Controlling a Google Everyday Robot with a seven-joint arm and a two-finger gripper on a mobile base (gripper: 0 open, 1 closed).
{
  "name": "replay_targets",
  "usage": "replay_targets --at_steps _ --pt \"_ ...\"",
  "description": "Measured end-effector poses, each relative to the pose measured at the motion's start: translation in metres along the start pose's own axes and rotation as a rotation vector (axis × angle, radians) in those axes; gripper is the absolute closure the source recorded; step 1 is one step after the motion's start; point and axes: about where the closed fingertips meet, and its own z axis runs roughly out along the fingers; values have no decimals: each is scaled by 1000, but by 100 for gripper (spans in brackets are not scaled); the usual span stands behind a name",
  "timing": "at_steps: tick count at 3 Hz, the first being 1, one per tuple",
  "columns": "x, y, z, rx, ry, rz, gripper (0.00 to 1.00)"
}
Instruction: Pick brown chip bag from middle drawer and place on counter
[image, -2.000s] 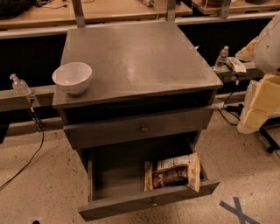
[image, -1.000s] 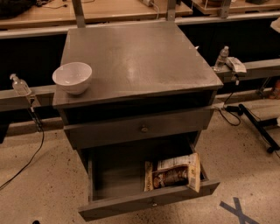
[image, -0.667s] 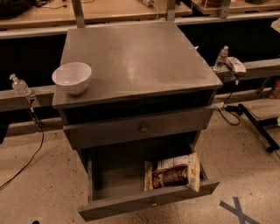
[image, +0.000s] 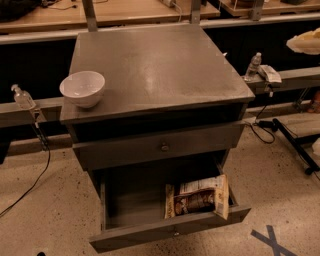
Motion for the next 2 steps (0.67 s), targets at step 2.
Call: replay_targets --at_steps 2 --pt "-4 5 5 -63 -59 -8 0"
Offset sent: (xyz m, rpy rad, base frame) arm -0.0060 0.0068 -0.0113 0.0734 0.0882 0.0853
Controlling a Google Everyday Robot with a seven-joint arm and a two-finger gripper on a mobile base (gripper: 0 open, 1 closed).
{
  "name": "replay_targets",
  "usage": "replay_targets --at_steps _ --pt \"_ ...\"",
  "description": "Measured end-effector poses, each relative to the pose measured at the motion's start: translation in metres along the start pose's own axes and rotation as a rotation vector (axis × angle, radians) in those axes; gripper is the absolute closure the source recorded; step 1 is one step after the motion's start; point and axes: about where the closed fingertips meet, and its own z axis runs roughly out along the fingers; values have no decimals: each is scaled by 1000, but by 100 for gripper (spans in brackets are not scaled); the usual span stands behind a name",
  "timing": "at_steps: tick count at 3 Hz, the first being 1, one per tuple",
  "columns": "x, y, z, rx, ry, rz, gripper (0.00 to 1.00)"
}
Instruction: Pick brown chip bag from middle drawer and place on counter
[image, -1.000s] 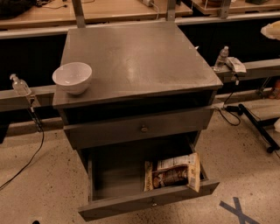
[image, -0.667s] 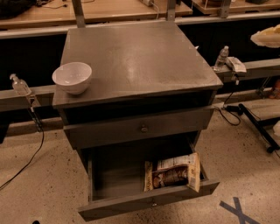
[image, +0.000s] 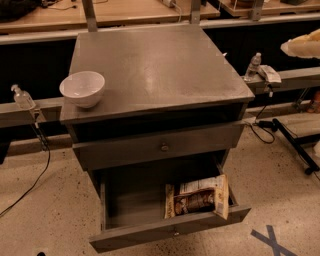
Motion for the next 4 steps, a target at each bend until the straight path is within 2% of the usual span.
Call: replay_targets --at_steps 4 --pt "-2 -1 11 -38 -38 -5 0"
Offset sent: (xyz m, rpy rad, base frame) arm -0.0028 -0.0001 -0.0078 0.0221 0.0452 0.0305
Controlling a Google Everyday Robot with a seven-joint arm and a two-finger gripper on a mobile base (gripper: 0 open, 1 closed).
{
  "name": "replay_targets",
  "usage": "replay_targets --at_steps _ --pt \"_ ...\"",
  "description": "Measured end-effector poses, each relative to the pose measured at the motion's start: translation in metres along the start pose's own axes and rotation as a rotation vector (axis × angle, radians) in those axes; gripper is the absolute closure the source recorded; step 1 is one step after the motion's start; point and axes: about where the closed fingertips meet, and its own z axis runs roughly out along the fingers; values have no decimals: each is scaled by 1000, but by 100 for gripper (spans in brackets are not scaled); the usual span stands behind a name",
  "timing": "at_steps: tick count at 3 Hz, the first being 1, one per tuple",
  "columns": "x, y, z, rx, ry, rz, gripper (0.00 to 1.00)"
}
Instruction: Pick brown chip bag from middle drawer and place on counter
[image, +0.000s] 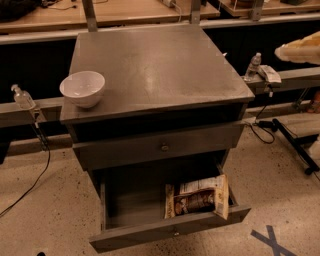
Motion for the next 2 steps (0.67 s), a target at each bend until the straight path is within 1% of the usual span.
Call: replay_targets --at_steps 1,2 --pt "-4 -2 42 -86 -82 -28 0" --pt "-3 -3 177 -252 -270 -107 0"
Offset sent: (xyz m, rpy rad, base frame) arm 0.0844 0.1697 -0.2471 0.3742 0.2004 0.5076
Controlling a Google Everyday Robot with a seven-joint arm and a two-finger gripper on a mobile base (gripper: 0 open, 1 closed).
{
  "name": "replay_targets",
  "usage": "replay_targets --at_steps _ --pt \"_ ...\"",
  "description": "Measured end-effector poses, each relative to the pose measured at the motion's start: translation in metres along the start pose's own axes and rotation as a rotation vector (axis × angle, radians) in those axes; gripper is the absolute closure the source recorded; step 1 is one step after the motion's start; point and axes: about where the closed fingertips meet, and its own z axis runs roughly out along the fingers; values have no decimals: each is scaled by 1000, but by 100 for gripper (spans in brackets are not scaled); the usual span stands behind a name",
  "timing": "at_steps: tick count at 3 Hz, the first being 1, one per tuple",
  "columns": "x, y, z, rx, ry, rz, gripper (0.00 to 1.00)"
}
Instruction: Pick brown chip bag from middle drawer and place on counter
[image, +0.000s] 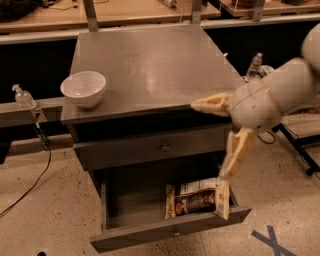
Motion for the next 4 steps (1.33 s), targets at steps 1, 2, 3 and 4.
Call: replay_targets --at_steps 1,2,3,4 --pt "42 -15 82 -91 -79 -22 0" --pt "42 -15 82 -92 -79 -22 0" --pt "64 -20 86 -87 -87 -31 0" --pt "115 -34 93 -7 -19 -50 0"
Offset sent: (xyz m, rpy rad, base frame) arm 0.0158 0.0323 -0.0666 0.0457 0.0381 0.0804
